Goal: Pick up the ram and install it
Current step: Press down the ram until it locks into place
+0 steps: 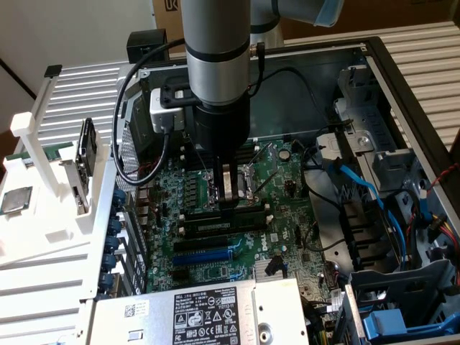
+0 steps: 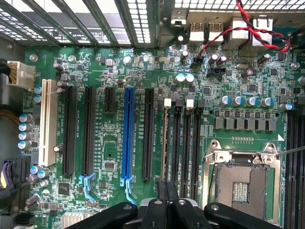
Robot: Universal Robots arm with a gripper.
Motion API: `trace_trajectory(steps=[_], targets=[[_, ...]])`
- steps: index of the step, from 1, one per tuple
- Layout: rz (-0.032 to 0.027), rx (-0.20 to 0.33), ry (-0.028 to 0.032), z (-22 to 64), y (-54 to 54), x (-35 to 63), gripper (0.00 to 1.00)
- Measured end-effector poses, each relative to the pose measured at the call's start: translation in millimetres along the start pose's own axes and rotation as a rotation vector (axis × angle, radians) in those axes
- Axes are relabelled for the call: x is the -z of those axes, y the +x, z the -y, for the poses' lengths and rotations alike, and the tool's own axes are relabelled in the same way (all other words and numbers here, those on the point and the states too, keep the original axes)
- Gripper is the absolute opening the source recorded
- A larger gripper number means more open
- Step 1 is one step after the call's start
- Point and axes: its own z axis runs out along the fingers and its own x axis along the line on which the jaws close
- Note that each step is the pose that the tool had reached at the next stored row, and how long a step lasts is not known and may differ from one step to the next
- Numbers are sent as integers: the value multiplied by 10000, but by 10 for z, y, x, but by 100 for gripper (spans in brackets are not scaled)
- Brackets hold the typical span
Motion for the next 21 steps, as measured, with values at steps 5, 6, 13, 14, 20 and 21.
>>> trace_trajectory(steps=[5, 6, 13, 14, 20, 21], targets=[[0, -1, 5, -1, -1, -13, 10], [2, 0, 8, -2, -1, -20, 10], [8, -1, 12, -5, -2, -31, 10], [8, -1, 13, -6, -2, -31, 10], [9, 0, 18, -13, -2, -23, 10], [13, 0, 20, -13, -2, -17, 10]])
